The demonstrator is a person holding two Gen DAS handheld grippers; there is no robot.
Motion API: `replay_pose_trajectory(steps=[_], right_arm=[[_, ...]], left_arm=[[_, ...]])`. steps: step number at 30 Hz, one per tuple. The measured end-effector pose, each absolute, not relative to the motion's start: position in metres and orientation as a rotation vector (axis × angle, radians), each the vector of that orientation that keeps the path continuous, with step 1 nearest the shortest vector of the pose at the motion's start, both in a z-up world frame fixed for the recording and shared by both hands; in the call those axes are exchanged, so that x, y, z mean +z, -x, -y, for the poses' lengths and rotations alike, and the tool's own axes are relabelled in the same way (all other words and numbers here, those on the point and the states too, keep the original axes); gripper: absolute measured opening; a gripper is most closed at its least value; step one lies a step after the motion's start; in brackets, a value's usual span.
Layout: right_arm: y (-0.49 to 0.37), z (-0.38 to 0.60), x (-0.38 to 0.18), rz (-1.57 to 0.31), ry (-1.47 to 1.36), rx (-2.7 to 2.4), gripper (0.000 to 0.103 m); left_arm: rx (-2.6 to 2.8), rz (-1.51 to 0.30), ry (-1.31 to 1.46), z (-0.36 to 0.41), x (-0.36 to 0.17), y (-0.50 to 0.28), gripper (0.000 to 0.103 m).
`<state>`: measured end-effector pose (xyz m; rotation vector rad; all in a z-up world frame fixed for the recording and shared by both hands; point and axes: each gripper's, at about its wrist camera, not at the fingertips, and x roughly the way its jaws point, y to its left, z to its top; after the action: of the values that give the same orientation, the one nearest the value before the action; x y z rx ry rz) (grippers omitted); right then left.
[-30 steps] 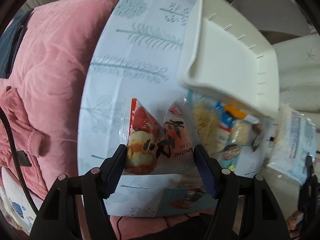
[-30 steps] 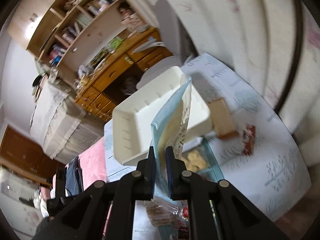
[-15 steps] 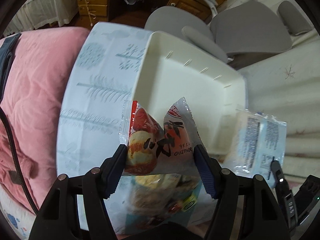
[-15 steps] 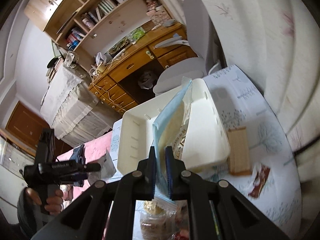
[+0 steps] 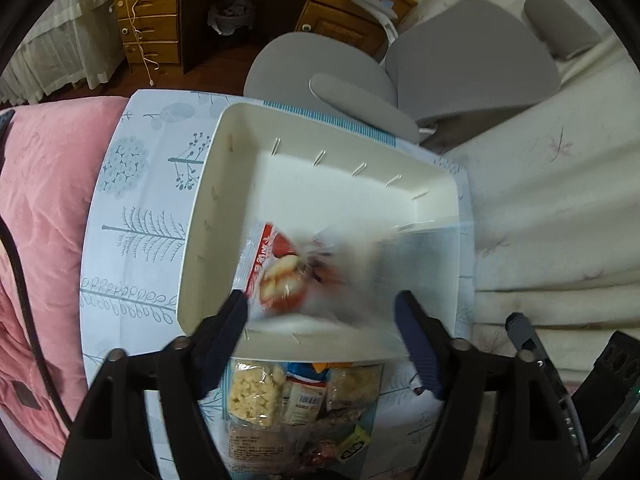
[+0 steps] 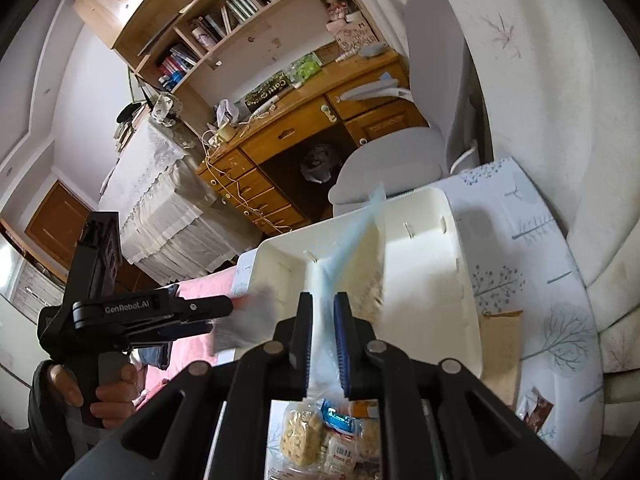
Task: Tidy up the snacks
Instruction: 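Carry both held bags over the white tray and open both grippers, then withdraw both open grippers from the tray back over the snacks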
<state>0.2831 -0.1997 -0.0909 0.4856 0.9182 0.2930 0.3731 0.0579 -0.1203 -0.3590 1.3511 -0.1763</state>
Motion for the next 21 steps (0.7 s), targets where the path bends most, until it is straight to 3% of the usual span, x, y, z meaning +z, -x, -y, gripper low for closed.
replay_pose_trajectory(steps=[2,3,21], right_arm=[[-0.283,0.201,-0.094,-0.93,-0.501,0.286,0.04],[-0.281,0.201,-0.096,-0.934,-0.51,0.277,0.044],[-0.209,0.187,-0.081,-0.922,-0.563,0.119,0.054]], left_arm=[[-0.186,-1.355,0.346,-0.056,-0.124,-0.37,0.079],[-0.187,-1.361,0.338,-0.055,-0.126,-0.369,0.079],[-0.275,-1.353,0.317,-0.093,-0.116,-0.295,0.079]])
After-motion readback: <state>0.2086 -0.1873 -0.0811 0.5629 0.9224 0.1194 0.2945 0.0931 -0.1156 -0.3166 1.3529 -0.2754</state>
